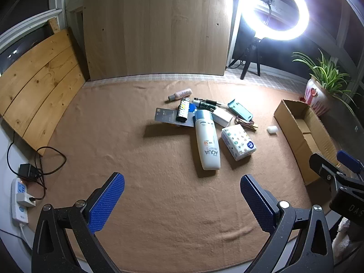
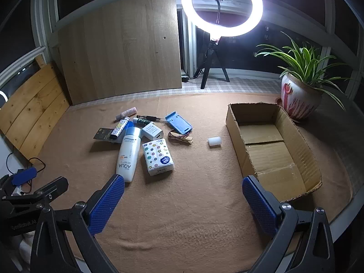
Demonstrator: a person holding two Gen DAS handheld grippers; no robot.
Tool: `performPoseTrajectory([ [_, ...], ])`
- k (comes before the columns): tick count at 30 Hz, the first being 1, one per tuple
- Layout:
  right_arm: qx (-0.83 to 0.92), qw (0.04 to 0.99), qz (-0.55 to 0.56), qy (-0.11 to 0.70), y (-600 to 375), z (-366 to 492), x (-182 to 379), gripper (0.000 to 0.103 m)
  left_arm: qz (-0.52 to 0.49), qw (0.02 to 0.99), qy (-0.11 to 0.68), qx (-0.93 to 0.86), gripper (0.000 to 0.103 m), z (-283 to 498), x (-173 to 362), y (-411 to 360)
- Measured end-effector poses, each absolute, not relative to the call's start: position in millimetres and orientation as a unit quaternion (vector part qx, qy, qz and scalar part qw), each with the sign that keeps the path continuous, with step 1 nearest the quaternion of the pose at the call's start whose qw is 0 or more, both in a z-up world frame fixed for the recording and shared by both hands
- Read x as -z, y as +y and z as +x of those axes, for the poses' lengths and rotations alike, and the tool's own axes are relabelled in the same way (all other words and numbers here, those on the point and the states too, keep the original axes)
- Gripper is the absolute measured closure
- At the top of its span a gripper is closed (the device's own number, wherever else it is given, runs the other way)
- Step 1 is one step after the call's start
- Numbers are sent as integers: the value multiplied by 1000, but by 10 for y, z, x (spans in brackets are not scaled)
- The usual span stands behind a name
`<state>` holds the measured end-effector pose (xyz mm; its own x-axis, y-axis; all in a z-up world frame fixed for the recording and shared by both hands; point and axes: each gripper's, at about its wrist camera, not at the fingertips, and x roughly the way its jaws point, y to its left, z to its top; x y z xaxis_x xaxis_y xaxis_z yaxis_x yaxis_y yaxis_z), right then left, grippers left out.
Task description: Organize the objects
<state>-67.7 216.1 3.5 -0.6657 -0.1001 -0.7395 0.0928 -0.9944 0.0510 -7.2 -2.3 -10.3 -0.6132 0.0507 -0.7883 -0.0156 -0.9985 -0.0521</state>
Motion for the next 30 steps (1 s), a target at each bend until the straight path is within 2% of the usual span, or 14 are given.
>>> performPoseTrajectory([
  [30,912,51,407,-3,2172,-733,-37,1,-440,28,-26,-897,0,-106,139,26],
])
